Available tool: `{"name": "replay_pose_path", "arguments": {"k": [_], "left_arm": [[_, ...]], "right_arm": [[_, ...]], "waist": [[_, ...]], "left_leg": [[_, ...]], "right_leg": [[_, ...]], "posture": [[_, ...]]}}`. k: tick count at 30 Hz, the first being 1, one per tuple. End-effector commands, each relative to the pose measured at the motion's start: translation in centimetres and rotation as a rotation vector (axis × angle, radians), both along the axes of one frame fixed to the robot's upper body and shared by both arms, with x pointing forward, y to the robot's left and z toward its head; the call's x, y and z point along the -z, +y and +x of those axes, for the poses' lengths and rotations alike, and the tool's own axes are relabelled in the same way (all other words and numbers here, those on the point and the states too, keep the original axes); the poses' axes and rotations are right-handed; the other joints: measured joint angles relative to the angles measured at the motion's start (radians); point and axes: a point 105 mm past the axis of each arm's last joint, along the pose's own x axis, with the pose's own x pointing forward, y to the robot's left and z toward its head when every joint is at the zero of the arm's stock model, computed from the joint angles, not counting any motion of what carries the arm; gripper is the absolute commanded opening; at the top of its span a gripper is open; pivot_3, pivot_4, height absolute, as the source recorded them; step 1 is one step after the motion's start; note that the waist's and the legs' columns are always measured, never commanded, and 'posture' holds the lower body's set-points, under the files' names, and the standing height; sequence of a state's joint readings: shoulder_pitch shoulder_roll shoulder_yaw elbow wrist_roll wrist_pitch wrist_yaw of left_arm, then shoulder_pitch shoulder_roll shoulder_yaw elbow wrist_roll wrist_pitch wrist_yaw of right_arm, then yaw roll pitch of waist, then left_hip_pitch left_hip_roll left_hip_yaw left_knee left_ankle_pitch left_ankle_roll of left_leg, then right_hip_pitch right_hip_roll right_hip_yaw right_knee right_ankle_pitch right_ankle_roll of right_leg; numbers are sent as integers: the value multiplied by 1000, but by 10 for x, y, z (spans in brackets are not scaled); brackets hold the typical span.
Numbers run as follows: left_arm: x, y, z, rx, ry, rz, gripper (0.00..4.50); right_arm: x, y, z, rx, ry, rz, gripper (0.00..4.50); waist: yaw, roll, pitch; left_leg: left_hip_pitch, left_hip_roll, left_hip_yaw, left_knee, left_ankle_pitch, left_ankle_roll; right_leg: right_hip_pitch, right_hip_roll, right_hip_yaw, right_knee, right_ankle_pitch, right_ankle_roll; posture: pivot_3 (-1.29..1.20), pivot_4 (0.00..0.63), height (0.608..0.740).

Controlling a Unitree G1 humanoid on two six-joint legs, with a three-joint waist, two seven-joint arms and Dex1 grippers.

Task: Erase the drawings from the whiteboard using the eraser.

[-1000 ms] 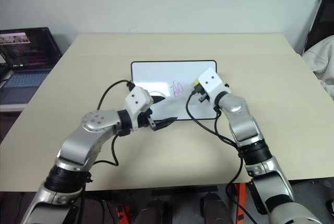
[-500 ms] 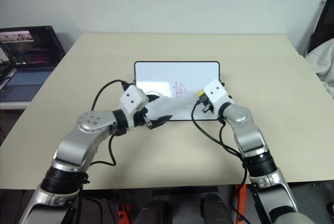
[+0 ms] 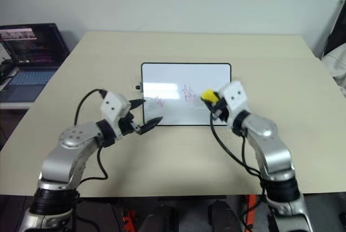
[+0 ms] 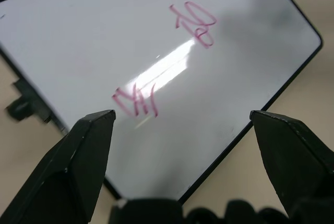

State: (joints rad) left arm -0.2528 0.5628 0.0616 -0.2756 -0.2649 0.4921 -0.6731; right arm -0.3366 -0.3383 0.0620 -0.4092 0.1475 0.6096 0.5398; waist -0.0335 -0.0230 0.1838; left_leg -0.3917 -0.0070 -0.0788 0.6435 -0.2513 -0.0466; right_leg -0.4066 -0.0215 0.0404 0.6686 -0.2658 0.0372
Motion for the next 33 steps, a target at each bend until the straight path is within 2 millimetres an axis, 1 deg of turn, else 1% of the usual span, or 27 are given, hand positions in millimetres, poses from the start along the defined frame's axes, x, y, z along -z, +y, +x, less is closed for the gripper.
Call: {"name": "replay_pose_path", "arguments": {"k": [1, 3, 5, 7, 9, 12, 14, 16, 18, 19, 20, 23, 24, 28, 30, 31, 33], "left_arm": [[-14, 1, -10, 1, -68, -40, 4500], [-9, 4, -17, -6, -56, -54, 4500], [-3, 7, -22, -21, -38, -60, 4500], [8, 9, -29, -22, -20, -27, 4500], [14, 10, -32, -28, -4, -28, 4500], [16, 9, -32, -29, -6, -19, 4500], [15, 8, -31, -27, -11, -18, 4500], [14, 7, -30, -21, -15, -7, 4500], [14, 7, -30, -13, -15, 0, 4500], [14, 7, -29, -11, -15, 0, 4500], [14, 7, -29, -10, -15, 0, 4500], [15, 3, -28, 6, -20, 7, 4500], [16, 3, -28, 9, -19, 8, 4500], [19, -2, -26, 30, -20, 15, 4500], [21, -3, -27, 36, -21, 17, 4500], [22, -3, -27, 39, -20, 16, 4500], [24, -3, -28, 44, -19, 17, 4500]], "right_arm": [[-14, 6, -27, -102, -80, 41, 1193], [-1, 4, -40, -133, -29, 51, 1193], [4, 2, -46, -136, 0, 87, 1193], [13, -1, -49, -123, 34, 101, 1193], [20, 1, -51, -127, 46, 91, 1193], [25, 5, -51, -141, 47, 64, 1193], [21, 10, -46, -145, 13, 55, 1192], [15, 15, -36, -126, -32, 47, 1192], [9, 24, -11, -87, -119, -32, 1192], [8, 28, -4, -79, -146, -57, 1192], [6, 30, 4, -63, -168, -65, 1192], [-8, 40, 41, 33, -248, -61, 1192], [-10, 42, 48, 48, -263, -61, 1192], [-9, 47, 76, 88, -313, -92, 1192], [-6, 48, 84, 97, -299, -90, 1192], [-2, 48, 87, 98, -279, -97, 1192], [18, 51, 88, 55, -202, -146, 1192]], "waist": [[2, 0, 0], [2, 0, 0], [2, 0, 0], [1, 0, 0], [1, 0, 0], [3, 0, 0], [3, 0, 0], [2, 0, 0], [-2, 0, 0], [-4, 0, 0], [-3, 0, 0], [-1, 0, 0], [-1, 0, 0], [3, 0, 0], [4, 0, 0], [3, 0, 0], [1, 0, 0]], "left_leg": [[0, 0, 0, 0, 0, 0], [-1, 1, -1, 0, 0, 0], [-1, 1, -1, 0, 0, 0], [-1, 1, -1, 0, 0, 0], [0, 1, 0, 0, 0, 0], [0, 1, -1, 0, 0, 0], [1, 1, -1, 1, 0, 0], [1, 1, 0, 1, 0, 0], [2, 1, 1, 2, 0, 0], [2, 1, 2, 1, 0, 0], [3, 1, 3, 1, 0, 0], [2, 2, 3, 0, 0, 0], [2, 1, 3, 0, 0, 0], [1, 1, 3, 1, 0, 0], [0, 0, 3, 0, 0, 0], [-1, 0, 3, 0, 0, 0], [-1, 1, 3, 0, 0, 0]], "right_leg": [[0, 0, 0, -1, 0, 0], [1, 0, 0, -3, 0, 0], [1, 0, 0, -4, 0, 0], [1, 0, 0, -4, 0, 0], [2, 0, 0, -4, 0, 0], [2, 1, -1, -4, 0, 0], [2, 1, -1, -4, 0, 0], [2, 2, -1, -4, 1, 1], [2, 2, 0, -3, 1, 0], [2, 2, 0, -3, 2, 0], [2, 2, 1, -3, 2, -1], [2, 3, 0, -2, 2, -1], [1, 3, 0, -2, 2, -1], [1, 1, 0, -3, 3, -2], [1, 1, -1, -4, 3, -1], [1, 1, -1, -4, 3, -1], [0, 1, 0, -4, 3, -2]], "posture": [[0, 150, 740], [0, 150, 740], [0, 150, 740], [0, 150, 740], [0, 150, 740], [0, 150, 740], [0, 150, 740], [0, 150, 740], [0, 150, 740], [0, 150, 740], [0, 150, 740], [0, 150, 740], [0, 150, 740], [0, 150, 740], [0, 150, 740], [0, 150, 740], [0, 150, 740]]}}
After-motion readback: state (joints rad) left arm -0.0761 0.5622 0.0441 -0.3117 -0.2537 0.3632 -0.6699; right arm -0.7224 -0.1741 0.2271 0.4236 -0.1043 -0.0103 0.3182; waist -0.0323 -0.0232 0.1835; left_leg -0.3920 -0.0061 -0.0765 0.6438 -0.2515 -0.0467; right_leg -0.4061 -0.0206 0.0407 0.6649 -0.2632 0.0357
